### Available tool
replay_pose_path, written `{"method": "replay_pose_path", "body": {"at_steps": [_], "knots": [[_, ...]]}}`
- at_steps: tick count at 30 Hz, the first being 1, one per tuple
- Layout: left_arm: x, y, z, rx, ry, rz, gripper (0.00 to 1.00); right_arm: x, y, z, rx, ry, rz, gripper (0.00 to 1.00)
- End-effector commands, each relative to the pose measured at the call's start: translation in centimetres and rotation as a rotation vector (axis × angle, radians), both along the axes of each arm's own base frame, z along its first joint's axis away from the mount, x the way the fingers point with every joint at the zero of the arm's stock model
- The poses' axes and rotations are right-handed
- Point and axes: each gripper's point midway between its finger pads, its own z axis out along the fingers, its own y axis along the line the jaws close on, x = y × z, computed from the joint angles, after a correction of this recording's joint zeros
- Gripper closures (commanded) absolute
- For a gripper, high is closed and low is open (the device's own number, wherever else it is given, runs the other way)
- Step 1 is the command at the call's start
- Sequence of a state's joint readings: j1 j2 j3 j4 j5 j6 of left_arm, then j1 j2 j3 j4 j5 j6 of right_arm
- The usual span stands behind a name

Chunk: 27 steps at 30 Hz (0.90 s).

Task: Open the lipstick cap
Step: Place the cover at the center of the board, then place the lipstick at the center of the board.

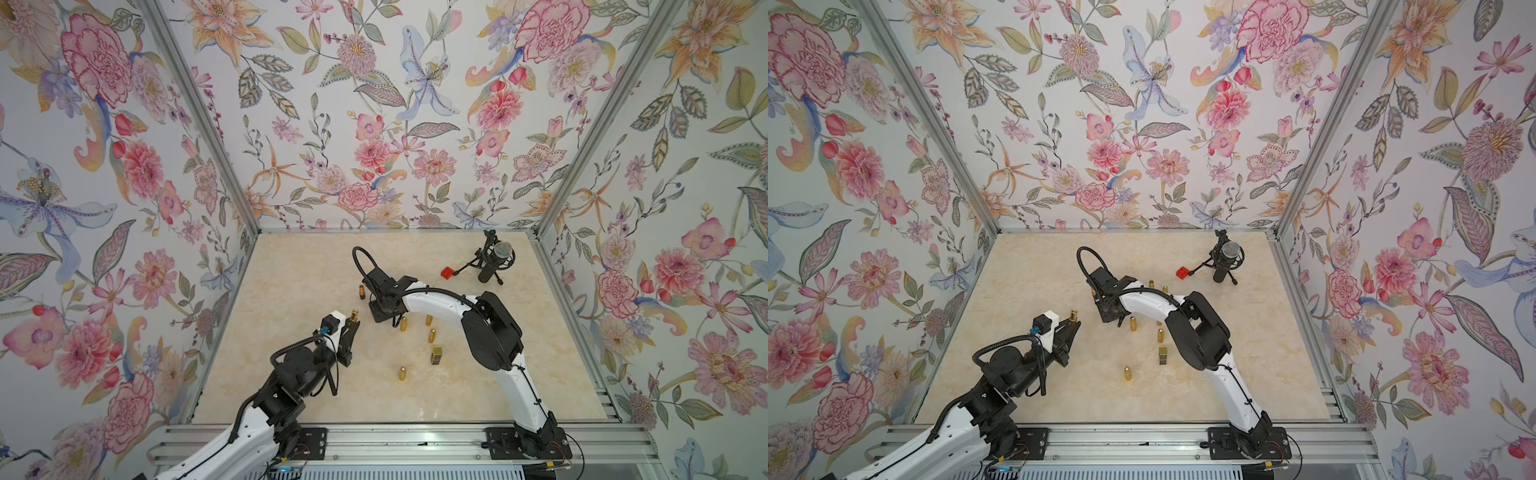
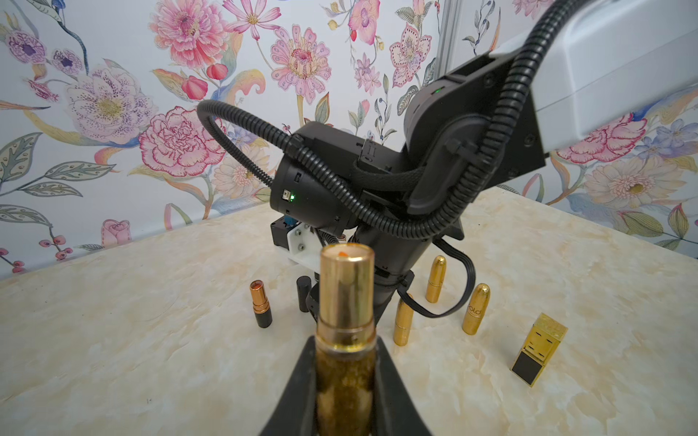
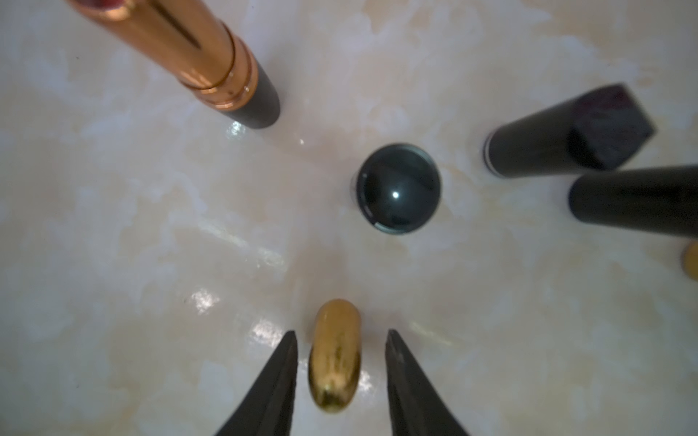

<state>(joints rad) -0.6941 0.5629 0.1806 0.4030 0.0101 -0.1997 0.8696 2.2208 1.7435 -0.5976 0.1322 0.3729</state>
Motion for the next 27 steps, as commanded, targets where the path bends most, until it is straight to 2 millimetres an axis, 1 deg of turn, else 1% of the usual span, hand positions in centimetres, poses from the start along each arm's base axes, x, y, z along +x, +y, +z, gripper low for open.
{"method": "replay_pose_path", "body": {"at_steps": [1,4,6,9,11,15,18,20,27], "knots": [[0.2,0.4,-0.4,-0.015,0.014,0.026,0.92,-0.7,-0.3,7.0,0.111,-0.066,-0.007,0.57],[0.5,0.5,-0.1,-0.024,0.012,0.042,0.92,-2.2,-1.1,10.1,0.173,-0.073,0.016,0.56],[1.0,0.8,-0.1,-0.035,0.024,0.076,0.92,-3.7,-1.5,12.5,0.230,-0.077,0.049,0.55],[1.9,1.2,-0.1,-0.051,0.043,0.128,0.93,-6.1,-1.5,15.5,0.340,-0.058,0.096,0.54],[2.2,0.9,-0.1,-0.055,0.047,0.129,0.94,-7.6,-1.1,17.2,0.422,-0.035,0.128,0.53],[2.6,-0.1,0.4,-0.068,0.045,0.098,0.93,-10.6,0.8,19.9,0.564,0.012,0.203,0.52],[2.7,-0.7,0.9,-0.070,0.036,0.071,0.93,-12.0,2.2,21.5,0.636,0.030,0.243,0.49],[2.6,-1.1,1.2,-0.065,0.027,0.051,0.93,-12.2,2.9,21.8,0.658,0.035,0.242,0.48],[2.2,-1.7,2.1,-0.060,0.004,0.003,0.93,-10.9,4.2,21.3,0.633,0.000,0.209,0.49]]}}
